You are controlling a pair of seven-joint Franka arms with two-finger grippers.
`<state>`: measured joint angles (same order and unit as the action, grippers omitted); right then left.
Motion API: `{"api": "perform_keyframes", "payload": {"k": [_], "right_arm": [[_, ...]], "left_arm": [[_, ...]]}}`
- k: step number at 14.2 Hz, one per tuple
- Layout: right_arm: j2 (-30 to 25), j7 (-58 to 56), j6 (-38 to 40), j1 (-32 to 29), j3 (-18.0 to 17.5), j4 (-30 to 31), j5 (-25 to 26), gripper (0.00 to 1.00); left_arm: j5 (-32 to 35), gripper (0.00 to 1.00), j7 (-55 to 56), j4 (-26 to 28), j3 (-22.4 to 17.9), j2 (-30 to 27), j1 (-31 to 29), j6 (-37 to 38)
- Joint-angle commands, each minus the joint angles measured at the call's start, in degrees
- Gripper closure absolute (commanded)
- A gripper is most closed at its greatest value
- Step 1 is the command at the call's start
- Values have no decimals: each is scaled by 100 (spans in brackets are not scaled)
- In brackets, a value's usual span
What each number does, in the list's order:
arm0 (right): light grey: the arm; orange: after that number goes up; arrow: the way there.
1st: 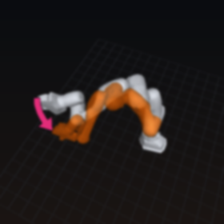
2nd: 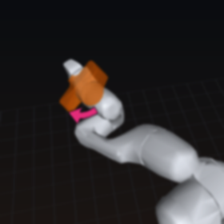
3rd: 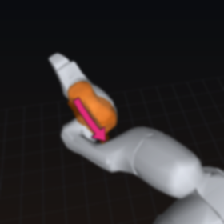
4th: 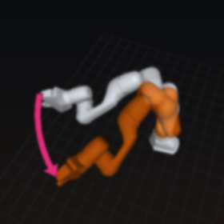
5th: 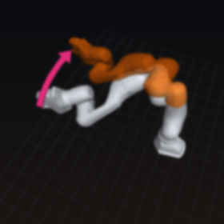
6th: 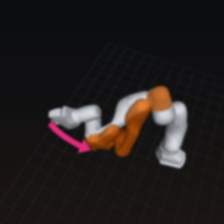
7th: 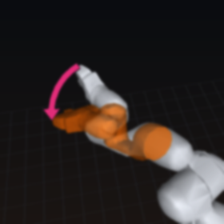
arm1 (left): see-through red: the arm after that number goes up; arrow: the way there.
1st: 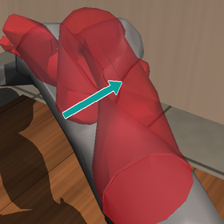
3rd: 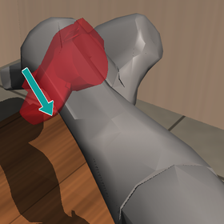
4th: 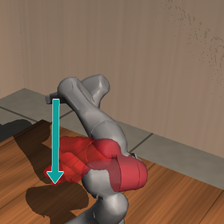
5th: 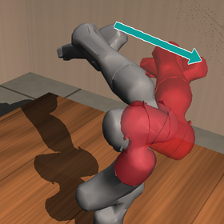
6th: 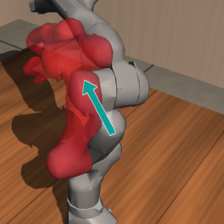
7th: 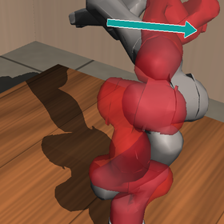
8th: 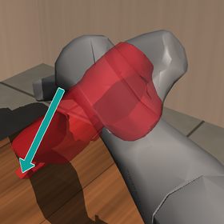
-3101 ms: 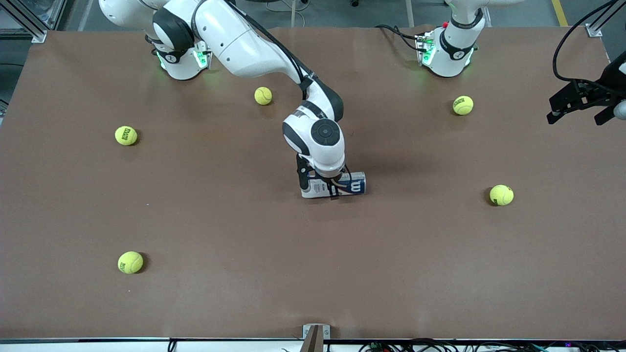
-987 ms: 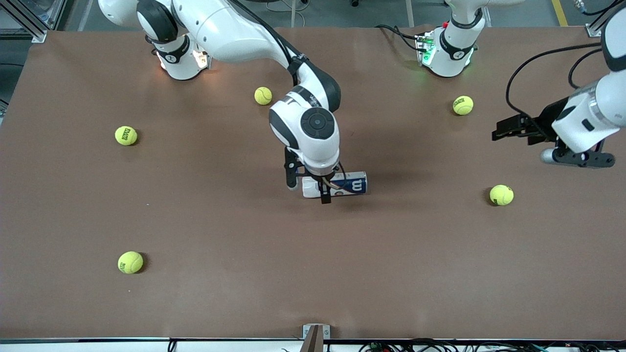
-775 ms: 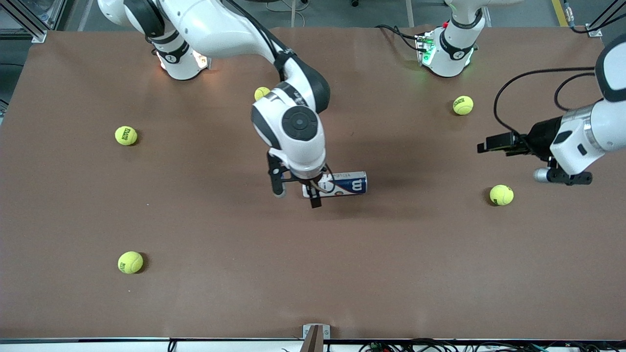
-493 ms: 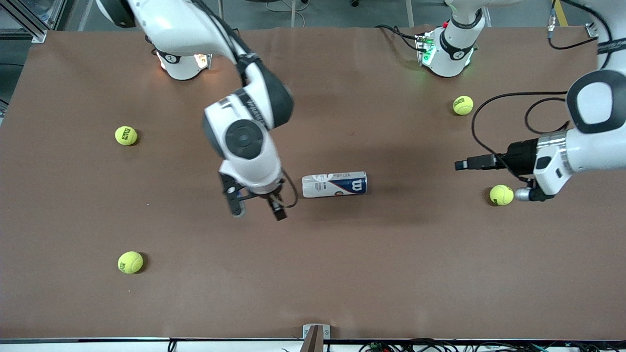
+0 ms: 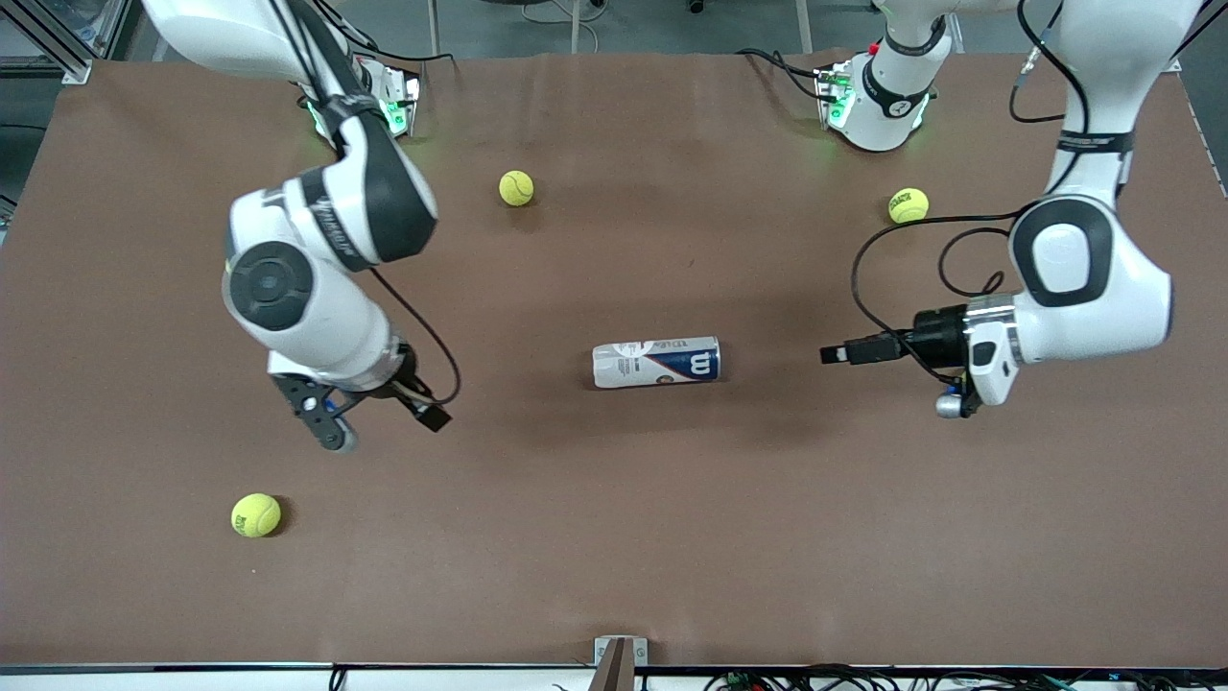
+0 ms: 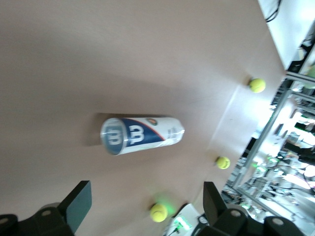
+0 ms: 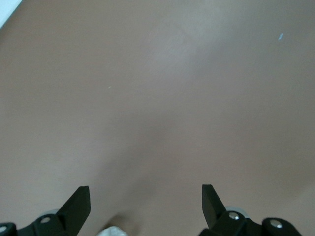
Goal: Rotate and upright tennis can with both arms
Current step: 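Grasp the can's open end with the left gripper while the right retracts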
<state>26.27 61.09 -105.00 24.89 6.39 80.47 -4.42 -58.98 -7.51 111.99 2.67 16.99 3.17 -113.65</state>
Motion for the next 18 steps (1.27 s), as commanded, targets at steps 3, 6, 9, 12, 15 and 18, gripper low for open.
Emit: {"api": "perform_keyframes", "payload": {"k": [3,6,9,12,15,18], "right_arm": [[-754,-2298,330,-905,-103,734,55,0],[-965,-3872,638,-1503,-112,734,282,0],[-1246,-5332,841,-1952,-103,734,450,0],[-1483,-6011,1087,-2260,-112,690,530,0],[-1572,-6250,1289,-2445,-112,611,530,0],[-1563,-6320,1526,-2524,-112,356,538,0]], "left_arm": [[-1280,0,-1600,1042,190,-144,-10,-631],[-2026,0,-2795,1543,260,-30,78,-807],[-2916,0,-3694,1607,444,330,332,-1262],[-3347,0,-4318,1492,471,647,535,-1423],[-3462,0,-4671,1413,480,831,614,-1432],[-3831,0,-4707,1107,471,1007,904,-1606]]}}
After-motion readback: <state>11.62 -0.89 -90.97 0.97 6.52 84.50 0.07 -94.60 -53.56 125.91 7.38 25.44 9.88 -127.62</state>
